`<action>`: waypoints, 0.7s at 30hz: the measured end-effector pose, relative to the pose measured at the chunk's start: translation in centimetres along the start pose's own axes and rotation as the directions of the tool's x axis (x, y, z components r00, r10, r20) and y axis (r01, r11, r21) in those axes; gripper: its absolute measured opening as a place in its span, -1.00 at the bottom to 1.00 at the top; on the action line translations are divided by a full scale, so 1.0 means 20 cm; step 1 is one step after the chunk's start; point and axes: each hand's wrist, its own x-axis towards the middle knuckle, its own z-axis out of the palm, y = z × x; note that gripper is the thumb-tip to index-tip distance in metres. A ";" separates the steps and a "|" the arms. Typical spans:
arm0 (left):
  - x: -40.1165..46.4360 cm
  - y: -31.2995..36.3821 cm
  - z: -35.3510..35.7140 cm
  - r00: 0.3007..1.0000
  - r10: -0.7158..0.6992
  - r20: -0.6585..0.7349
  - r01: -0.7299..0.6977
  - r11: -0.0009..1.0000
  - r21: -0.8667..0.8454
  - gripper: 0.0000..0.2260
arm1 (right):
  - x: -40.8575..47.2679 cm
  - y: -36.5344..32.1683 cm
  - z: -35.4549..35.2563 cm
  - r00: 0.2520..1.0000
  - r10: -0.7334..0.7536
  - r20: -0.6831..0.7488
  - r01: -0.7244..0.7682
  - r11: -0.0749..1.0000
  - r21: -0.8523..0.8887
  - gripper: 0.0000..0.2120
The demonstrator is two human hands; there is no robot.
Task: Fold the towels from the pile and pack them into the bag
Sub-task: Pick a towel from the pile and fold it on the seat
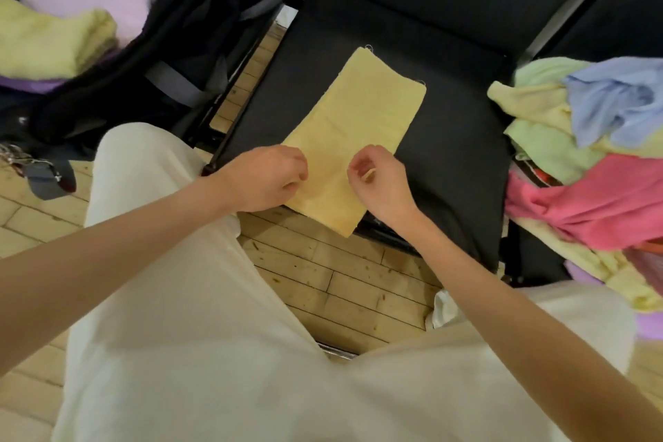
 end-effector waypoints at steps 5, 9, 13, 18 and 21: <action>0.02 0.02 0.04 0.998 -0.014 0.068 0.009 0.997 0.071 -0.79 | -0.24 0.11 -0.05 0.904 -0.318 0.287 0.390 0.888 -0.245 -0.72; 0.04 0.04 0.05 0.999 -0.018 0.042 0.015 0.997 0.069 -0.82 | -0.29 0.16 0.00 0.910 -0.296 0.290 0.392 0.844 -0.367 -0.67; 0.02 0.06 0.08 1.000 0.000 0.009 -0.001 0.995 0.099 -0.56 | -0.31 0.16 0.06 0.910 -0.352 0.220 0.415 0.797 -0.439 -0.82; 0.02 0.11 0.09 0.999 0.010 -0.047 0.002 0.966 0.260 -0.38 | -0.33 0.08 -0.03 0.973 -0.183 0.138 0.209 0.957 -0.201 -0.84; 0.05 0.15 0.10 0.998 0.005 -0.056 0.013 0.948 0.317 -0.58 | -0.34 0.07 -0.11 0.983 -0.119 0.140 0.135 0.985 -0.109 -0.88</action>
